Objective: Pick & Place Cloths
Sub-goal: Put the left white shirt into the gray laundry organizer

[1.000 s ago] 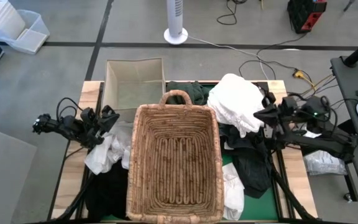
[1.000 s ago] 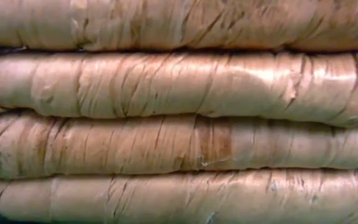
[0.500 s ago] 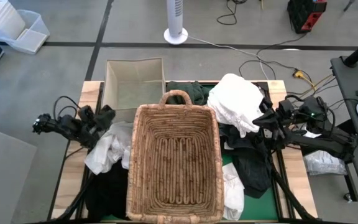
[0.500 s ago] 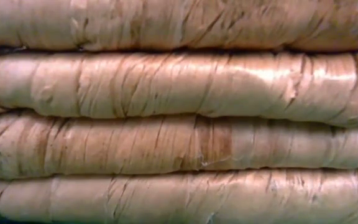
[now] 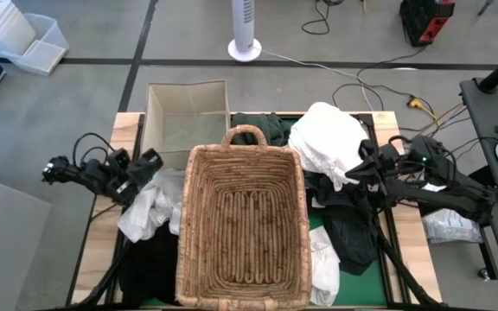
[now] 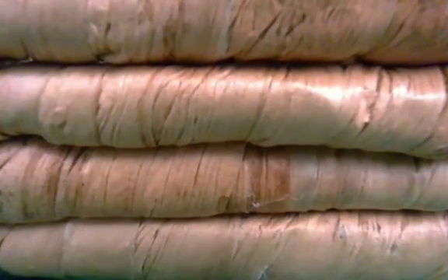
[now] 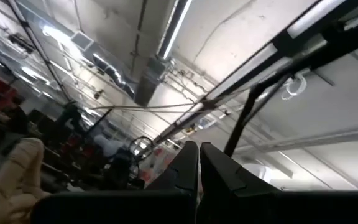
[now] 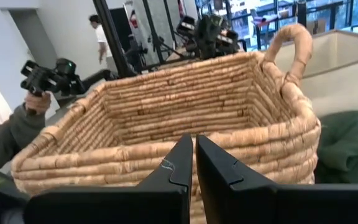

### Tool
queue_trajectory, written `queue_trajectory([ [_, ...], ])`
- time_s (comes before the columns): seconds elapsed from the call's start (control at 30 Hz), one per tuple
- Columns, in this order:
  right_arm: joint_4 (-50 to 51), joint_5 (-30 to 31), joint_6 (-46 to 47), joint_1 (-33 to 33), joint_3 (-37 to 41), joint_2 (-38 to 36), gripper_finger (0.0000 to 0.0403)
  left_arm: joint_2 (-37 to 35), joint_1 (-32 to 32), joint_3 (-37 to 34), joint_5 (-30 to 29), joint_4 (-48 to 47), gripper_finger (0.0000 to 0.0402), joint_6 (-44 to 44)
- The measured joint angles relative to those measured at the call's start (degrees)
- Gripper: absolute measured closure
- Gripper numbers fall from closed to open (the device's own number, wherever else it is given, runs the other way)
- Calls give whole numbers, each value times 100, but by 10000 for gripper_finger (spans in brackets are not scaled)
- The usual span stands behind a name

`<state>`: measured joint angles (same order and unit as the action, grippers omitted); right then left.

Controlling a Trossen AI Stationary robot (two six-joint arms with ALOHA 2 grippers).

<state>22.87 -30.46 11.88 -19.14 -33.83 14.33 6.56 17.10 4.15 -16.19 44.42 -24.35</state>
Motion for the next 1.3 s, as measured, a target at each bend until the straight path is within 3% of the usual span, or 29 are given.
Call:
queue_trajectory([
  [0.17,0,2,0,0,68,0,390,338,0,149,-159,-33,401,-169],
  [0.37,2,2,-9,0,79,0,390,535,0,871,252,-524,401,262],
  [0.6,82,2,-6,0,79,0,390,1169,2,2786,-19,-3952,401,570],
  [0.83,170,4,121,0,107,0,390,2221,22,4767,-109,-7279,401,122],
  [1.13,428,4,182,0,109,1,390,3451,121,6840,32,-10009,401,-519],
  [1.3,417,50,254,0,109,2,390,3807,144,7321,-423,-11352,401,-1086],
])
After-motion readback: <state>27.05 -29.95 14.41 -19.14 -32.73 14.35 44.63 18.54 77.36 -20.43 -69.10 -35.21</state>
